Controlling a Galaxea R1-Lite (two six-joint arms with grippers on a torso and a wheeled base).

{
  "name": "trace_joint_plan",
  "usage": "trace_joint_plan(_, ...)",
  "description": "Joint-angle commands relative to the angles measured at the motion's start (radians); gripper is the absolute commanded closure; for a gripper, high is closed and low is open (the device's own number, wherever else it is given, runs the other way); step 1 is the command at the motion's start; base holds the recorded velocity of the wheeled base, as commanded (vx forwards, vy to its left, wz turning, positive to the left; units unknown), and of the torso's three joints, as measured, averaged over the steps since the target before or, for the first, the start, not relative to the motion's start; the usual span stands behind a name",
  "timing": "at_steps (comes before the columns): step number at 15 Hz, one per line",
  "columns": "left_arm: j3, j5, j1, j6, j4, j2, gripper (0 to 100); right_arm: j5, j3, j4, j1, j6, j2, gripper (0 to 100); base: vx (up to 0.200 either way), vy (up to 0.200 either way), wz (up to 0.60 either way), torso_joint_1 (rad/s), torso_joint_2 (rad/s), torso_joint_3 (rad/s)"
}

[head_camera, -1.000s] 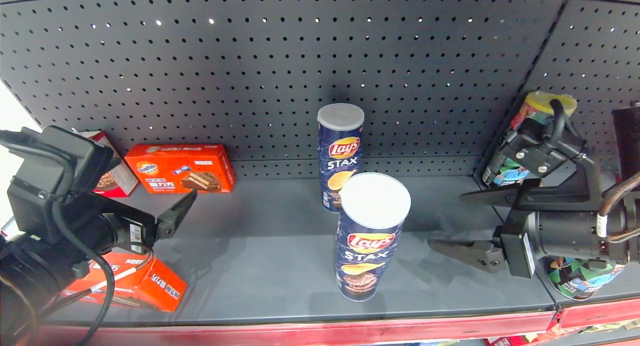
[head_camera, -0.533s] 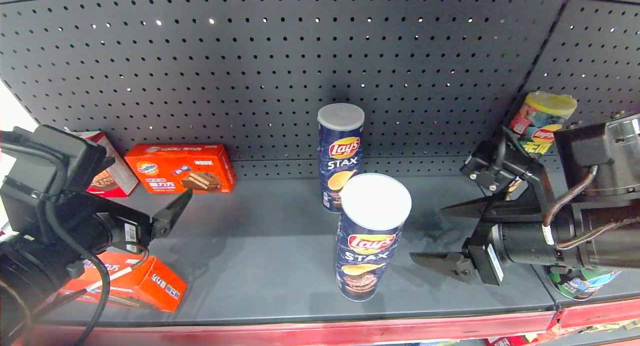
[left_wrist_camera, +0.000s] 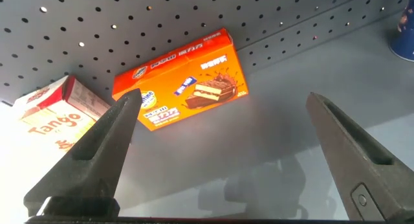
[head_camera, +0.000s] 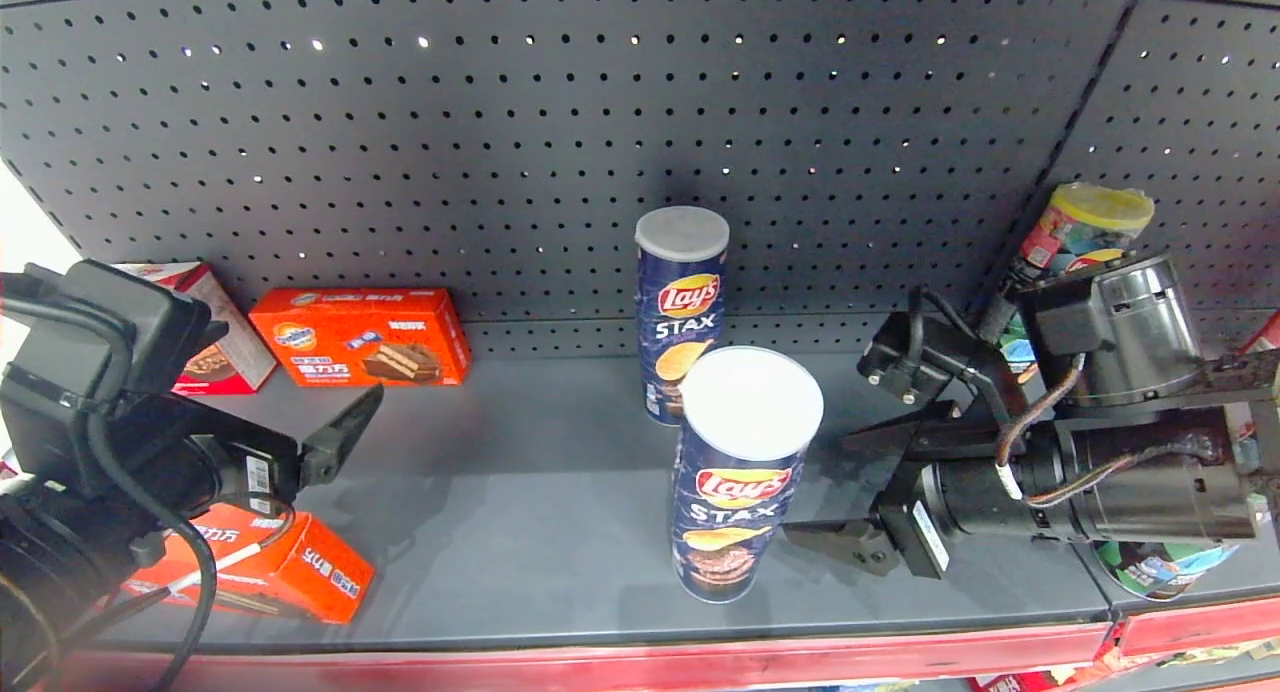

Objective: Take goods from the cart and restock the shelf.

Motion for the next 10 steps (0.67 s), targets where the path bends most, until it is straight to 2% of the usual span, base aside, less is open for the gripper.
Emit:
trace_joint_plan(1, 0.001, 0.0, 0.0, 0.0, 0.0, 0.0, 0, 0.002, -0.005, -0.008, 0.002, 0.0, 0.025, 0, 0.0, 0.0, 0.0, 0.0, 0.0, 0.0)
trace_joint_plan(10, 0.006, -0.001, -0.002, 0.0, -0.005, 0.001, 0, 0.002, -0.002, -0.01, -0.019, 0.001, 0.014, 0, 0.0, 0.0, 0.0, 0.0, 0.0, 0.0)
